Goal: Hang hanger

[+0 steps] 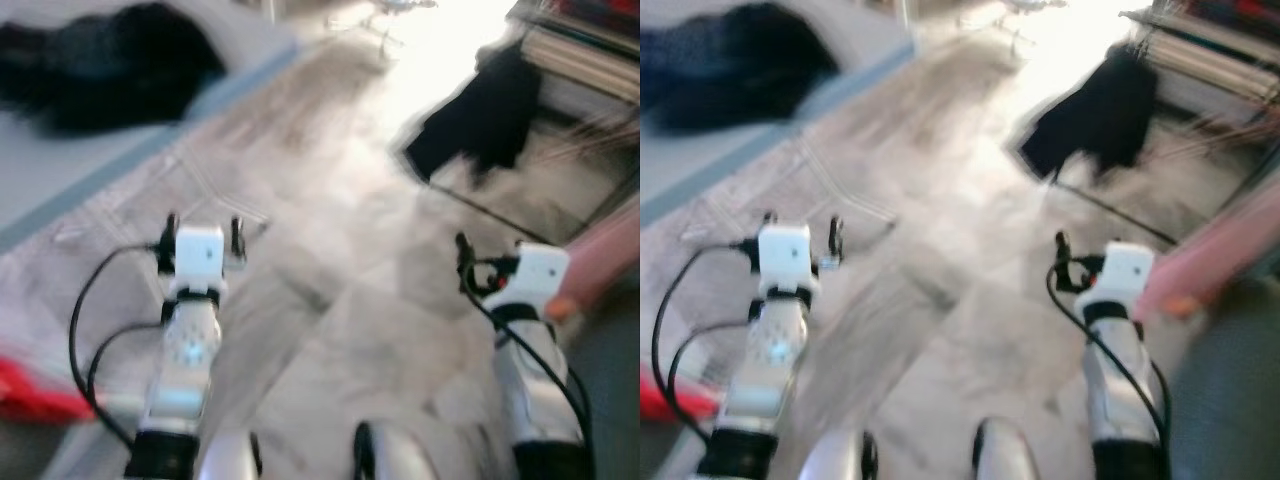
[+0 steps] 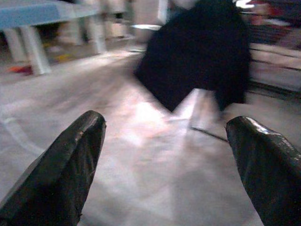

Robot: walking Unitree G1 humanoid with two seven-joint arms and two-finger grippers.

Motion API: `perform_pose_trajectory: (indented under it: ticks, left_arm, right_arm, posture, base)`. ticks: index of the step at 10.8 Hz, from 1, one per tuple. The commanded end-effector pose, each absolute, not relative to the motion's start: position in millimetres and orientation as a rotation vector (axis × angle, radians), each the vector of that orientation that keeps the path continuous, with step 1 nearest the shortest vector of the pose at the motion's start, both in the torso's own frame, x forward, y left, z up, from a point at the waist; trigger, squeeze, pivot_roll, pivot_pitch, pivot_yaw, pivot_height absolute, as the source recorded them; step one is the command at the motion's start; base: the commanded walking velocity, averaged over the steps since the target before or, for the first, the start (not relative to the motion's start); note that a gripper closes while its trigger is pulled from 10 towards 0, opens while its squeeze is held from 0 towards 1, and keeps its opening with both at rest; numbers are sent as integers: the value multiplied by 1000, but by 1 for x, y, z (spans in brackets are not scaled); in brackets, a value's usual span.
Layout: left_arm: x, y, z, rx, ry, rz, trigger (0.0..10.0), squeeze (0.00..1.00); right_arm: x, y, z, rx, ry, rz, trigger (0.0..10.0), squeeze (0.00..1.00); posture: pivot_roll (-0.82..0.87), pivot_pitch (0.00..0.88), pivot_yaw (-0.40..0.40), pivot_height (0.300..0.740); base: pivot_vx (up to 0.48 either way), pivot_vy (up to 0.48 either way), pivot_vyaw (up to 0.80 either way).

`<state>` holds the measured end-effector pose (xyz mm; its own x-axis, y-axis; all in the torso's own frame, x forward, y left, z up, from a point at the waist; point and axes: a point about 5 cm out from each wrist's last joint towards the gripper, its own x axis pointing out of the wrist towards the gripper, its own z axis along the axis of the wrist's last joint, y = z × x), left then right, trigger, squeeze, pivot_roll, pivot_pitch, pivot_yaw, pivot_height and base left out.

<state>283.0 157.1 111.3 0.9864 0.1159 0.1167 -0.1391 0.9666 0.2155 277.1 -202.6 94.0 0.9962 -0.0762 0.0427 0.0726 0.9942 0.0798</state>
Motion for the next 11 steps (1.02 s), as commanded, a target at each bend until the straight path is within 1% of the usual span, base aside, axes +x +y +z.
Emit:
perform_pose_trajectory:
  ticks: [1, 3, 7, 8, 9, 11]
  left_arm:
    - [284, 168, 107, 217, -58, 164, 10000, 0]
    - [284, 171, 107, 214, -50, 164, 10000, 0]
    - [284, 166, 110, 258, -81, 146, 10000, 0]
    - [284, 163, 111, 201, -82, 128, 10000, 0]
    - [283, 160, 111, 173, -87, 108, 10000, 0]
    - [283, 160, 110, 174, -77, 100, 10000, 0]
  right_arm:
    - [281, -193, 109, 94, -97, -22, 10000, 0]
    - [285, -190, 113, 101, -106, -7, 10000, 0]
    - [284, -184, 114, 114, -100, 23, 10000, 0]
    - [285, -183, 115, 109, -105, 32, 10000, 0]
    - [285, -182, 115, 116, -102, 33, 10000, 0]
    - [286, -181, 116, 109, -104, 45, 10000, 0]
  posture:
    - [-77, 198, -25, 740]
    - [-72, 198, -29, 740]
    - [-72, 205, -33, 740]
    - [-72, 205, -33, 740]
    - [-69, 201, -38, 740]
    - [-70, 199, -42, 740]
  base:
    - [0, 480, 800]
    - [0, 441, 800]
    - [0, 0, 800]
    - [0, 0, 519]
    - [0, 0, 0]
    - [0, 0, 0]
